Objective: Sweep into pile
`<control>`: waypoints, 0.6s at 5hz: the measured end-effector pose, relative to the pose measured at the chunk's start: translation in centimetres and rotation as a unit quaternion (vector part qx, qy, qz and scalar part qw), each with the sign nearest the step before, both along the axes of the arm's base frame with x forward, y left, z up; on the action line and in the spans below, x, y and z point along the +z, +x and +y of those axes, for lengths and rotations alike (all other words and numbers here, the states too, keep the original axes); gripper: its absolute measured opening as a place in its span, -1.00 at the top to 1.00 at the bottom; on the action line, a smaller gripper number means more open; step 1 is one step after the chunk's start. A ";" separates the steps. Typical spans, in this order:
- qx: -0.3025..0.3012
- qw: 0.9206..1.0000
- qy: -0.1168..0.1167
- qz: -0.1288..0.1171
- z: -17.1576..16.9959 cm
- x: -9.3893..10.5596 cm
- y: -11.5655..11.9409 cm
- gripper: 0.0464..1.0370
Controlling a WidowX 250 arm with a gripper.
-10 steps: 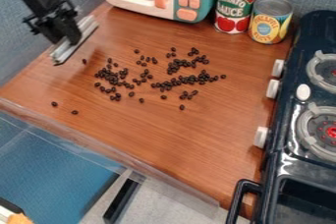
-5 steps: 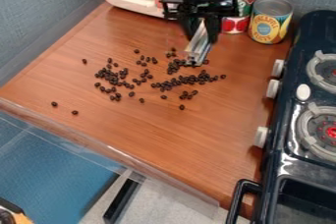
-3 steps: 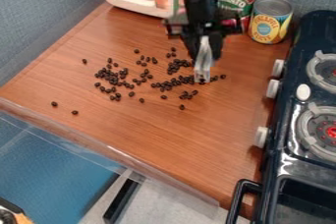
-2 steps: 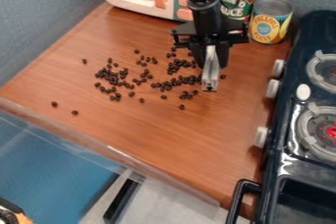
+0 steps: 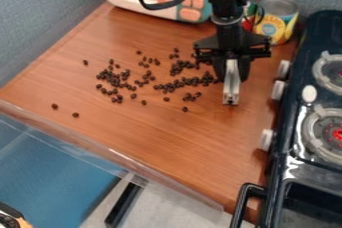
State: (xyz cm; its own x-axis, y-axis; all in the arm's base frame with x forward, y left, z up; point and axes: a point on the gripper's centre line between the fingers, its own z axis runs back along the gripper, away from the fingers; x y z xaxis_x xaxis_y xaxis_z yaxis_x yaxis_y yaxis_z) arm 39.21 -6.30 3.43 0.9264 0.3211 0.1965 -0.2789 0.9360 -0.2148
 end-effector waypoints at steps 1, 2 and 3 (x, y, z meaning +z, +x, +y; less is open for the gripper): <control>0.006 1.000 0.002 0.005 -0.3 -0.8 0.6 0.33; 0.004 1.000 0.009 -0.003 -0.2 -1.4 1.3 0.33; 0.003 1.000 0.011 -0.001 0.1 -1.7 1.2 0.33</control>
